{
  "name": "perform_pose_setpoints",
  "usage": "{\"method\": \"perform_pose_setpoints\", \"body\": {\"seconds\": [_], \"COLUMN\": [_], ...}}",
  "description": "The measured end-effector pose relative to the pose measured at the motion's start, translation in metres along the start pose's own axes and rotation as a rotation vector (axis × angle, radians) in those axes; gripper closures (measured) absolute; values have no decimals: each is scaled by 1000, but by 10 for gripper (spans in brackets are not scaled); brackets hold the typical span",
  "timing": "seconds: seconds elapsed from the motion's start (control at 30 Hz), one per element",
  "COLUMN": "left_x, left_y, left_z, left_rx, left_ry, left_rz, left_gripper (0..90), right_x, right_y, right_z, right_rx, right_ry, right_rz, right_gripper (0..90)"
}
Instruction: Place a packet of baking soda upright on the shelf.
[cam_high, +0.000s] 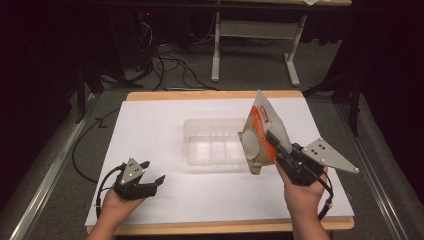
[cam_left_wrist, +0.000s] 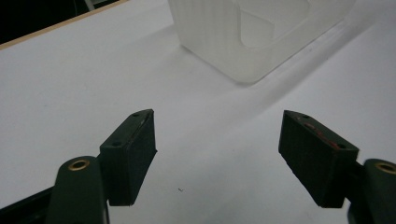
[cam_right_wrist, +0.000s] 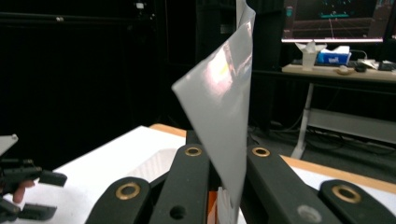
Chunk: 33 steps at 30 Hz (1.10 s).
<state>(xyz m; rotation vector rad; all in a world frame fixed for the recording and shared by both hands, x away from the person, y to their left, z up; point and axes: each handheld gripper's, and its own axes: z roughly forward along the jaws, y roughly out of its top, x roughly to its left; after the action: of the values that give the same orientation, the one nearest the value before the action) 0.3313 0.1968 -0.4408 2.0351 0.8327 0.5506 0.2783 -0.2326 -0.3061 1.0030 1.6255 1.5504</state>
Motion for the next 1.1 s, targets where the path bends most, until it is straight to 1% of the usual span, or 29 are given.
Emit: {"method": "perform_pose_setpoints", "body": {"seconds": [0.1,0.13,0.33,0.37,0.4,0.43,0.63,0.7,0.73,0.77,0.87,0.93,0.97,1.0,1.1], "left_x": [0,1,1,1,1,1,0,0,0,0,0,-1,-1,-1,-1], "left_y": [0,0,0,0,0,0,-1,-1,-1,-1,-1,-1,-1,-1,-1], "left_z": [-1,-1,-2,-2,-2,-2,-3,-3,-3,-3,-4,-4,-4,-4,-4], "left_rx": [-2,-3,-8,-8,-8,-10,-12,-12,-13,-14,-16,-20,-20,-20,-20], "left_ry": [-1,-1,1,1,2,2,2,2,1,1,2,2,1,1,1], "left_rz": [-1,-1,-2,-2,0,-1,5,5,4,5,5,5,6,6,9], "left_gripper": [279,279,279,279,279,279,279,279,279,279,278,277,277,277,277], "right_x": [5,11,21,21,24,25,31,32,33,33,36,39,40,40,43], "right_y": [0,-1,-5,-5,-6,-6,-7,-7,-7,-7,-8,-8,-9,-9,-11], "right_z": [7,16,38,38,46,49,69,72,78,78,86,92,97,97,109], "right_rx": [-7,-10,-2,-2,-4,-2,8,15,15,15,20,18,23,23,33], "right_ry": [8,15,27,27,30,31,45,48,57,57,60,60,62,62,63], "right_rz": [-10,-11,-10,-10,-9,-11,-6,-1,1,1,4,4,3,3,6], "right_gripper": [900,900,900,900,900,900,900,900,900,900,900,900,900,900,900]}}
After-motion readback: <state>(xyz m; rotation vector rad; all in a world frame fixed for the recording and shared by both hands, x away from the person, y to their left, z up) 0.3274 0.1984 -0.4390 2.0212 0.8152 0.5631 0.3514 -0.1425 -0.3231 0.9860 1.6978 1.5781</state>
